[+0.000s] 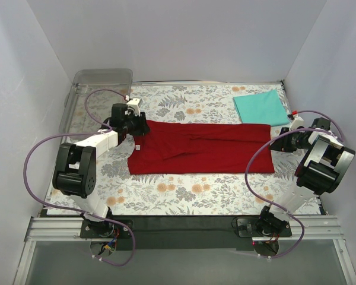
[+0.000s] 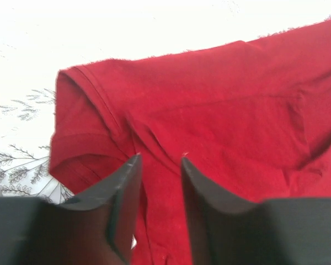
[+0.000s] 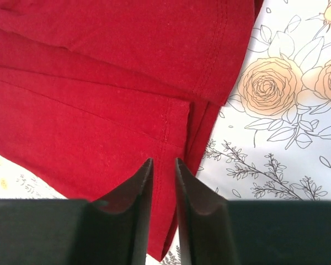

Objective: Fold and stack the t-shirts
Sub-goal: Fold the tshirt

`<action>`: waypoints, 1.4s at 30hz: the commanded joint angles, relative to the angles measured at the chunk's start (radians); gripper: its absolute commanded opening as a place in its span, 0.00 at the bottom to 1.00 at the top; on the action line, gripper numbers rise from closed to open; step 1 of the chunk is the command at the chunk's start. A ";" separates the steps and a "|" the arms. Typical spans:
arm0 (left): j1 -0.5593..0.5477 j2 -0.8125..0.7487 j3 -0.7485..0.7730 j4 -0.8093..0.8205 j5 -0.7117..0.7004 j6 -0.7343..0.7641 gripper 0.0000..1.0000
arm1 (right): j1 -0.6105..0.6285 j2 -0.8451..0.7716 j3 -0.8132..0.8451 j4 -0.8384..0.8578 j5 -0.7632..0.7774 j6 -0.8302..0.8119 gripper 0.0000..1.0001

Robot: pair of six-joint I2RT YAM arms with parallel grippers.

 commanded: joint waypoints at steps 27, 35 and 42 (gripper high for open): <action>0.016 -0.956 -0.387 -0.061 -0.135 -0.051 0.86 | 0.942 -0.184 0.165 -0.133 -0.035 -0.476 0.43; 0.016 -1.165 -0.476 -0.143 -0.263 -0.068 0.86 | 1.297 -0.029 0.223 0.143 0.316 -0.281 0.44; 0.016 -1.205 -0.490 -0.131 -0.319 -0.056 0.85 | 1.409 0.148 0.333 0.232 0.480 -0.211 0.44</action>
